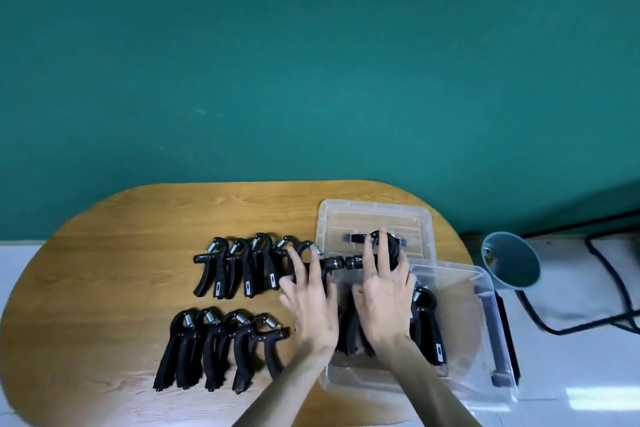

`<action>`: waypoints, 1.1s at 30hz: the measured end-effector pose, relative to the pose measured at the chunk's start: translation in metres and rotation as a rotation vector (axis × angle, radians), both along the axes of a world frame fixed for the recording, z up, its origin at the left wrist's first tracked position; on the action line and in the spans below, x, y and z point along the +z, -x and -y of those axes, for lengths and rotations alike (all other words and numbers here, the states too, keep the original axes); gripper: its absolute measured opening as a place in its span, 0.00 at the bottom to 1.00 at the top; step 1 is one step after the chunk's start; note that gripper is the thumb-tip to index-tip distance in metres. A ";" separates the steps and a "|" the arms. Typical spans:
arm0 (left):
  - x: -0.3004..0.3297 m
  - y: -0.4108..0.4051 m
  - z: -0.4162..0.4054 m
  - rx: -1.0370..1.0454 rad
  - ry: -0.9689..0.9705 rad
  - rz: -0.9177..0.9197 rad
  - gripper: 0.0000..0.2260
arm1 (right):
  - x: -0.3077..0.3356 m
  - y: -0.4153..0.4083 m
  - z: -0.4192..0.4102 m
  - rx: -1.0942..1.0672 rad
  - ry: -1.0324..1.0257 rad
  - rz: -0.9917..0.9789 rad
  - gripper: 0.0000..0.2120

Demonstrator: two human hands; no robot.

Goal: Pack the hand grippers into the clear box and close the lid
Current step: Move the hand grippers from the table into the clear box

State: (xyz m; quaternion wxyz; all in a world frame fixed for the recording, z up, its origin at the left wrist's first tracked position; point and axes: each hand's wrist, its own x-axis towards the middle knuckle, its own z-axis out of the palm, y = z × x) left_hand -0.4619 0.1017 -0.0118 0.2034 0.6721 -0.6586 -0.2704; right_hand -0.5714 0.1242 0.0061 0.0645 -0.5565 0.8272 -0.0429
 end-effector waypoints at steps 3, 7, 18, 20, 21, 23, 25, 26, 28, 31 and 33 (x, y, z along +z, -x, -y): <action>-0.002 0.023 -0.011 -0.044 -0.022 0.019 0.33 | -0.001 0.021 -0.015 -0.050 0.003 -0.018 0.45; -0.010 0.049 -0.027 -0.095 -0.022 0.016 0.31 | -0.008 0.043 -0.035 -0.122 0.000 -0.004 0.45; -0.028 0.077 -0.060 -0.212 -0.058 0.068 0.33 | -0.037 0.069 -0.082 -0.192 -0.051 0.118 0.42; -0.035 0.076 -0.064 -0.233 -0.064 0.090 0.34 | -0.044 0.071 -0.087 -0.178 -0.063 0.143 0.43; -0.038 0.075 -0.066 -0.241 -0.066 0.098 0.34 | -0.048 0.072 -0.089 -0.175 -0.069 0.152 0.44; -0.045 0.074 -0.066 -0.252 -0.067 0.120 0.34 | -0.054 0.072 -0.091 -0.181 -0.083 0.168 0.45; -0.052 0.076 -0.065 -0.256 -0.087 0.143 0.33 | -0.061 0.075 -0.092 -0.188 -0.097 0.173 0.45; -0.057 0.077 -0.064 -0.253 -0.099 0.156 0.32 | -0.065 0.077 -0.093 -0.188 -0.108 0.172 0.45; -0.065 0.078 -0.063 -0.245 -0.120 0.180 0.31 | -0.073 0.080 -0.093 -0.182 -0.127 0.172 0.45; -0.078 0.083 -0.059 -0.244 -0.152 0.218 0.29 | -0.086 0.088 -0.089 -0.173 -0.130 0.179 0.43; -0.084 0.086 -0.056 -0.234 -0.172 0.232 0.29 | -0.092 0.092 -0.087 -0.161 -0.134 0.195 0.42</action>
